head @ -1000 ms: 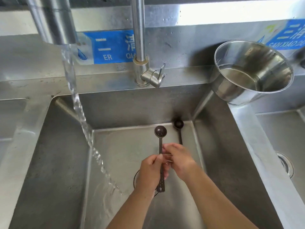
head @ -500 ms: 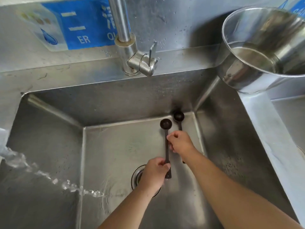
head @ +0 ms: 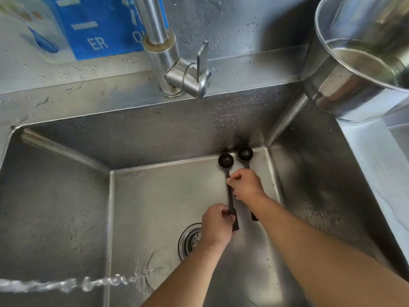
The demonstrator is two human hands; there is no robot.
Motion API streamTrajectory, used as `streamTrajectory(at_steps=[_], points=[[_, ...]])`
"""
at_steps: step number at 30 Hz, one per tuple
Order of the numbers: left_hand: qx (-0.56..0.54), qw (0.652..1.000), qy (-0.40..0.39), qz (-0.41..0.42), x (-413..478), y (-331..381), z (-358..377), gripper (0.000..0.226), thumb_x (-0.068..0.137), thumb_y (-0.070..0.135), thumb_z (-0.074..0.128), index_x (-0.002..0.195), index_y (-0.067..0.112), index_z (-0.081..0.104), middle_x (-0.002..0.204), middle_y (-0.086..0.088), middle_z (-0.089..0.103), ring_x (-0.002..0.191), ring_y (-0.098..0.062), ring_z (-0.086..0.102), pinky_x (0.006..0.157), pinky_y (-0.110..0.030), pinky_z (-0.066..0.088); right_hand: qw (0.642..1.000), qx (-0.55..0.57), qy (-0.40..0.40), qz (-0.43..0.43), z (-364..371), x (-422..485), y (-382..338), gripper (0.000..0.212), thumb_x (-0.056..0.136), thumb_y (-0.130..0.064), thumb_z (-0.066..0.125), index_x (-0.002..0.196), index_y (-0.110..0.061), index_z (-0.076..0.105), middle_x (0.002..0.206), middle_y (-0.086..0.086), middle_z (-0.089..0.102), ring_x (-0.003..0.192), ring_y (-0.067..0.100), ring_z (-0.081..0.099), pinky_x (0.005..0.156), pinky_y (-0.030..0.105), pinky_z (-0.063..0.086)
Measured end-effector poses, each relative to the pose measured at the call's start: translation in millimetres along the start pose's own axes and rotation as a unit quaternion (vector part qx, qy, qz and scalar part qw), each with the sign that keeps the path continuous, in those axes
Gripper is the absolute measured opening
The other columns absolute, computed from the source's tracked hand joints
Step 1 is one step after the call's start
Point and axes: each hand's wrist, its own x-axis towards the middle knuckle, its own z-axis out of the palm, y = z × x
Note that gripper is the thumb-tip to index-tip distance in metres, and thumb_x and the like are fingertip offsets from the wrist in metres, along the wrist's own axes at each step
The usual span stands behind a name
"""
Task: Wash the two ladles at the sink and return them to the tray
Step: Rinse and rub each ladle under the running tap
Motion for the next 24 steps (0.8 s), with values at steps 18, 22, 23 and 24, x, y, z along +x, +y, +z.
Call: streamTrajectory(at_steps=[18,22,23,24], points=[[0.207,0.976,0.024,0.061,17.3,-8.0,0.8,0.011,0.093,0.018,0.059,0.091,0.008,0.062,0.091,-0.009,0.069,0.082,-0.029,0.066,0.066,-0.034,0.047,0.975,-0.215,0.010,-0.052,14.8,7.9,-7.7,0.023,0.099,-0.030,0.049,0.098,-0.009,0.059,0.095,0.009,0.068,0.088,0.029,0.064,0.070,0.036,0.050],[0.229,0.971,0.033,0.053,22.3,-7.6,-2.6,0.011,0.091,0.014,0.058,0.080,0.013,0.061,0.076,0.000,0.060,0.066,-0.017,0.053,0.056,-0.027,0.036,0.975,-0.214,0.022,-0.055,17.3,7.8,-7.6,0.021,0.100,-0.029,0.048,0.101,-0.010,0.057,0.099,0.010,0.068,0.090,0.030,0.064,0.067,0.034,0.046],[0.230,0.971,0.034,0.052,23.3,-7.7,-3.3,0.011,0.090,0.014,0.058,0.079,0.013,0.061,0.076,0.000,0.059,0.066,-0.016,0.051,0.056,-0.026,0.036,0.975,-0.214,0.026,-0.055,18.1,7.8,-7.9,0.020,0.100,-0.029,0.049,0.099,-0.010,0.056,0.099,0.010,0.068,0.089,0.030,0.063,0.066,0.034,0.045],[0.228,0.972,0.033,0.052,23.7,-8.2,-3.6,0.011,0.090,0.014,0.059,0.079,0.013,0.061,0.077,-0.001,0.060,0.068,-0.016,0.052,0.058,-0.026,0.036,0.975,-0.211,0.030,-0.055,18.9,7.3,-7.9,0.018,0.099,-0.028,0.049,0.097,-0.011,0.054,0.097,0.011,0.068,0.085,0.029,0.062,0.065,0.033,0.044]])
